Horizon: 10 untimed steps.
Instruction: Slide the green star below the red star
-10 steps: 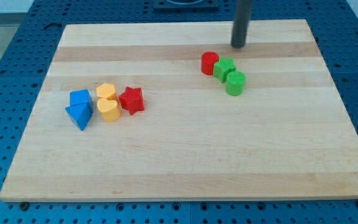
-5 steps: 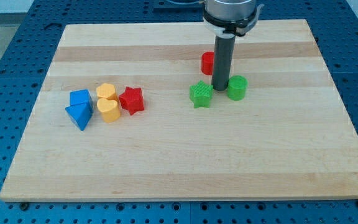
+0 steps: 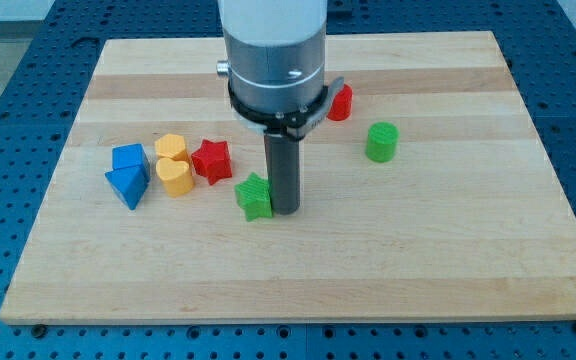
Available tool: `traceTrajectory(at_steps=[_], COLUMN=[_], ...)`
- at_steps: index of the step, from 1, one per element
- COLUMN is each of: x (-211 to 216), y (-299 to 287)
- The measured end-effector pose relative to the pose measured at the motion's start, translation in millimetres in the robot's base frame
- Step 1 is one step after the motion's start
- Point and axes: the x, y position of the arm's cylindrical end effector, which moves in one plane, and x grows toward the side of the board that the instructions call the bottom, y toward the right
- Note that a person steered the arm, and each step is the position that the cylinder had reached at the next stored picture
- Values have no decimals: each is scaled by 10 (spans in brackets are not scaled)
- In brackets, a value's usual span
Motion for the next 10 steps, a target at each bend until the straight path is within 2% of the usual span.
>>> traceTrajectory(at_steps=[1, 2, 4, 6, 8, 10], x=[332, 463, 40, -46, -301, -339], y=[4, -254, -291, -290, 267, -112])
